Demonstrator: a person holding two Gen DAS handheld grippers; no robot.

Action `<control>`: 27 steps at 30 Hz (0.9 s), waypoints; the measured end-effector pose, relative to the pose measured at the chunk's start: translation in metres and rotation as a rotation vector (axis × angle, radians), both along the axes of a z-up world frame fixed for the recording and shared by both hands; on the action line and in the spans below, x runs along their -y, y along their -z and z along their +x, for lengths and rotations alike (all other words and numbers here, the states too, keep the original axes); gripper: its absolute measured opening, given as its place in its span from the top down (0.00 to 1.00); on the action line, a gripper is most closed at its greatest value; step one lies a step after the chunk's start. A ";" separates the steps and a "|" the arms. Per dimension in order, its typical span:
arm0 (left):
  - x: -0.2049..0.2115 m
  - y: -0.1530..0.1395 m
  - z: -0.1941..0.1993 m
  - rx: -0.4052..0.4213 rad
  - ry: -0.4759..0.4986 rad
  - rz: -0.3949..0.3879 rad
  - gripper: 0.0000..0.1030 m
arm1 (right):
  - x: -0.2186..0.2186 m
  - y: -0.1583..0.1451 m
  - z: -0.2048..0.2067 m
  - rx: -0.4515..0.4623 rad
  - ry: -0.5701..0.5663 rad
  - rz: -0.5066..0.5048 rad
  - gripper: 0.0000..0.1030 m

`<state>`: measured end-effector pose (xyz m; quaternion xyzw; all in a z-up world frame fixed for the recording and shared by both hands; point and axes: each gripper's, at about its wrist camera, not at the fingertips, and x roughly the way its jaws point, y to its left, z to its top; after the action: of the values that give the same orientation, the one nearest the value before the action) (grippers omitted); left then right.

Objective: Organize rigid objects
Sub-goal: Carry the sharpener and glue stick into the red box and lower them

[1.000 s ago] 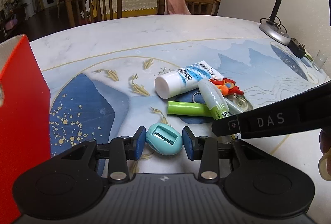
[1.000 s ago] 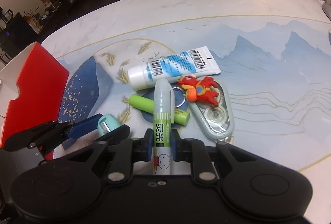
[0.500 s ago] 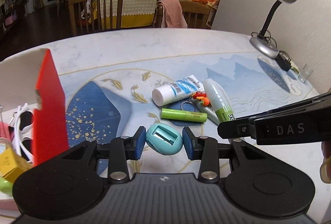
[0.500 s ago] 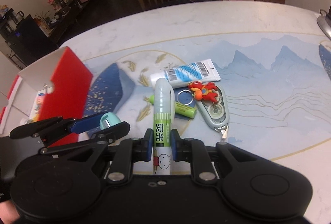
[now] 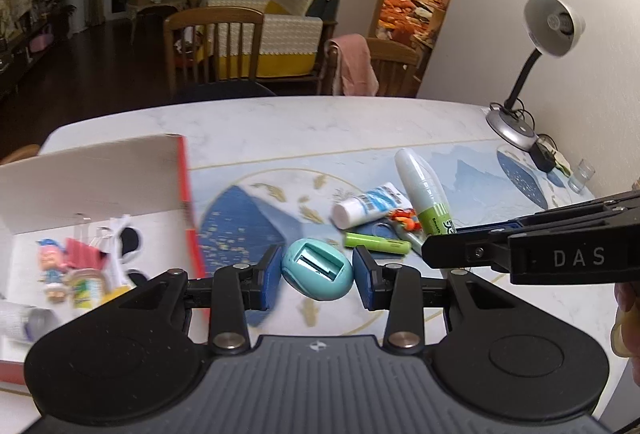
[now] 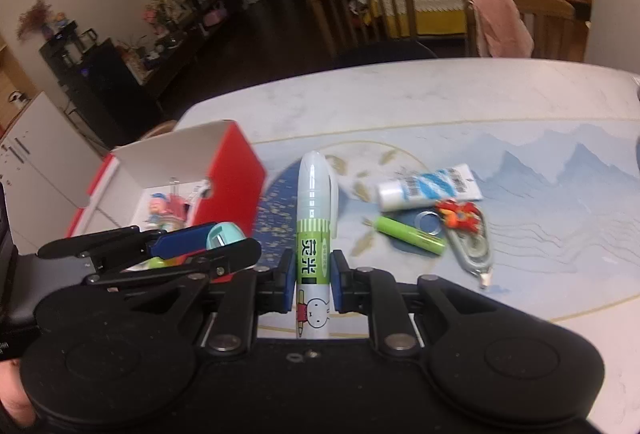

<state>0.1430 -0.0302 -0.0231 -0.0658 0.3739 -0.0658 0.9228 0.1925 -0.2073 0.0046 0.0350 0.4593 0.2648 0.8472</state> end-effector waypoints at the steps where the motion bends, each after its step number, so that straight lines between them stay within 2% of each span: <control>1: -0.006 -0.003 -0.003 0.002 -0.006 0.002 0.63 | -0.004 -0.002 -0.002 0.004 -0.006 0.003 0.84; 16: -0.119 -0.028 -0.043 0.013 -0.112 0.056 0.63 | -0.086 -0.022 -0.029 0.047 -0.107 0.019 0.84; 27: -0.202 -0.010 -0.049 -0.043 -0.166 0.091 0.63 | -0.152 -0.017 -0.025 0.037 -0.126 0.012 0.84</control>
<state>0.0942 0.1719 -0.0132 -0.0560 0.3894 0.0292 0.9189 0.1674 -0.0554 0.0220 0.0060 0.4434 0.3208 0.8369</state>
